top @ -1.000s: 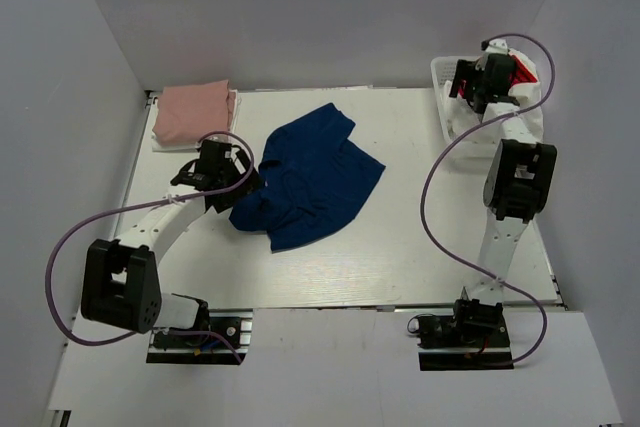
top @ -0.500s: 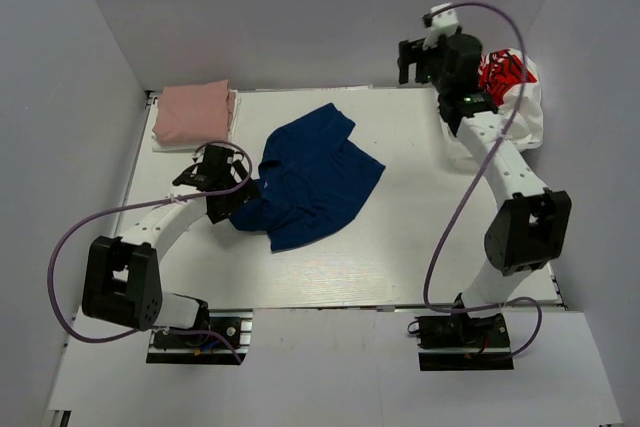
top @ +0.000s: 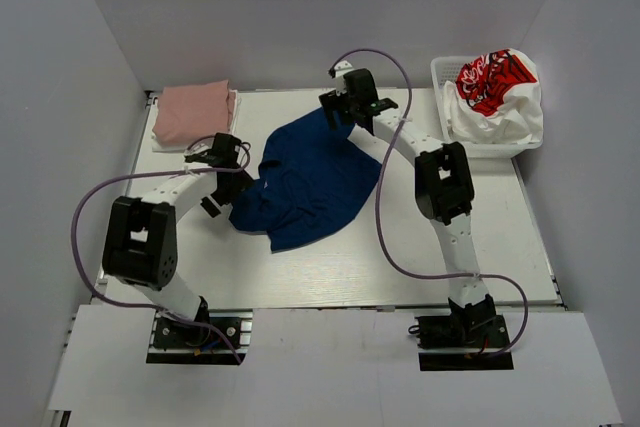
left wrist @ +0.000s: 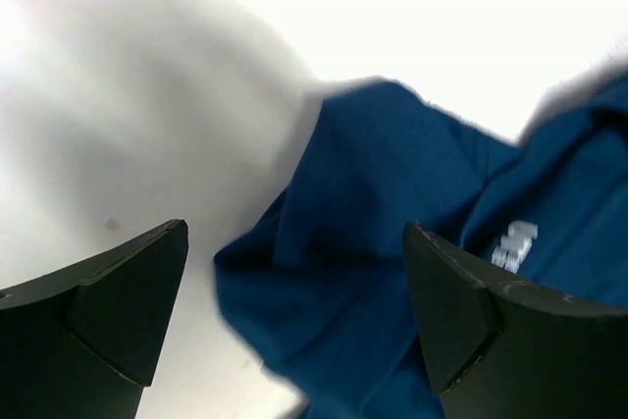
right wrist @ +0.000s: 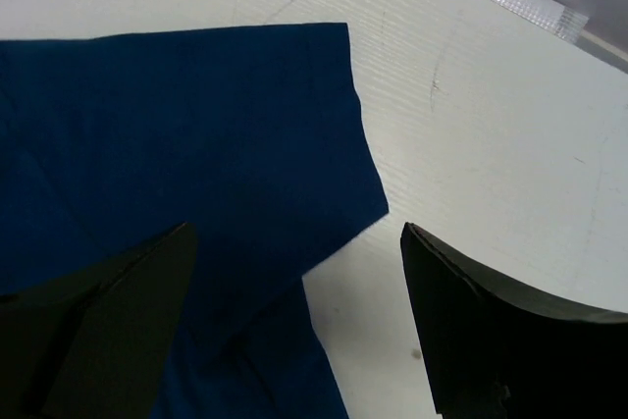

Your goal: Fold and stack the t-shirts

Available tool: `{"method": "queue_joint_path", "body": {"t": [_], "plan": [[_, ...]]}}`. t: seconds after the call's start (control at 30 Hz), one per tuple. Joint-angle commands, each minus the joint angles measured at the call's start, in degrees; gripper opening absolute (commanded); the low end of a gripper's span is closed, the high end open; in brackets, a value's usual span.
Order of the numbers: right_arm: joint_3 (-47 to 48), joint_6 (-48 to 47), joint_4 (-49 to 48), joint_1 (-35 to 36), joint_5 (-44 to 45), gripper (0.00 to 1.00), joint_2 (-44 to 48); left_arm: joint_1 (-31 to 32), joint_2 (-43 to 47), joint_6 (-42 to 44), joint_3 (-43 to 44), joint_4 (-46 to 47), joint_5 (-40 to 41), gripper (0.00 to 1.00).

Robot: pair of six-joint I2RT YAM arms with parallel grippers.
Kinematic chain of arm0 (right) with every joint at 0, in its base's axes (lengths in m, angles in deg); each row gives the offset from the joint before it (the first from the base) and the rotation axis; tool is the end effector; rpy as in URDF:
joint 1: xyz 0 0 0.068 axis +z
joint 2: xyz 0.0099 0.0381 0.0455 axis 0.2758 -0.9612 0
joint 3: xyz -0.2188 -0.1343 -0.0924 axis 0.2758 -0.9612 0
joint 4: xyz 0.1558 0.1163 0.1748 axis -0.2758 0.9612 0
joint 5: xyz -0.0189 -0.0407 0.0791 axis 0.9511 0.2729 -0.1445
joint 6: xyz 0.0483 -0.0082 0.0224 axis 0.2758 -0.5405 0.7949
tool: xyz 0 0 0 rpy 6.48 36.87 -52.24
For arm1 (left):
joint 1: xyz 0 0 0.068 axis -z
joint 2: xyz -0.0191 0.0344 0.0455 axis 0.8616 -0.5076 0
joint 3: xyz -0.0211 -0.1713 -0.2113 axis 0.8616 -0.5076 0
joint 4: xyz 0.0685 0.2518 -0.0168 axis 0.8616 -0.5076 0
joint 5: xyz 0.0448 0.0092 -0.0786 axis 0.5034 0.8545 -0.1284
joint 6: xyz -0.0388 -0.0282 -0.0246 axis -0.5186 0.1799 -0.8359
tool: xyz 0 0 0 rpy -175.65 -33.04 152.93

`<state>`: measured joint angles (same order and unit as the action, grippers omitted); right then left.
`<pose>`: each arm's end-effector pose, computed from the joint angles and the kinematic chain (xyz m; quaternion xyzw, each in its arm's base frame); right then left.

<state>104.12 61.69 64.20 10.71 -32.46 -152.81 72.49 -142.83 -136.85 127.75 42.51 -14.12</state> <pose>0.4860 0.2418 0.2308 -0.2282 0.8404 0.0578 0.4882 0.2891 -0.0552 0.1945 -0.3645 0.9015 0.0372 0.2303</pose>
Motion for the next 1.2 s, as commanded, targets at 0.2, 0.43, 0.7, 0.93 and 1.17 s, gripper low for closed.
{"method": "queue_joint_path", "body": {"t": [0.2,0.43,0.7,0.93,1.17], "plan": [[7.7,2.1,-2.7,0.5,3.1,0.90,-9.4,-0.2,-11.1,-2.3,6.4,1.1,2.2,0.92],[12.1,3.2,-2.4,0.5,1.8,0.83,-16.1,-0.2,-16.9,-1.7,9.0,1.7,1.1,0.79],[13.3,3.7,-2.0,0.6,0.3,0.00,-15.0,-0.2,-19.8,1.9,13.5,3.3,-2.2,0.00],[4.3,1.1,-11.0,0.4,9.3,0.00,5.9,-0.2,-10.7,3.8,17.3,-1.6,3.1,0.00],[-15.1,-0.5,-20.5,0.4,17.7,0.00,37.4,0.5,16.8,6.5,11.3,2.5,6.3,0.00]]}}
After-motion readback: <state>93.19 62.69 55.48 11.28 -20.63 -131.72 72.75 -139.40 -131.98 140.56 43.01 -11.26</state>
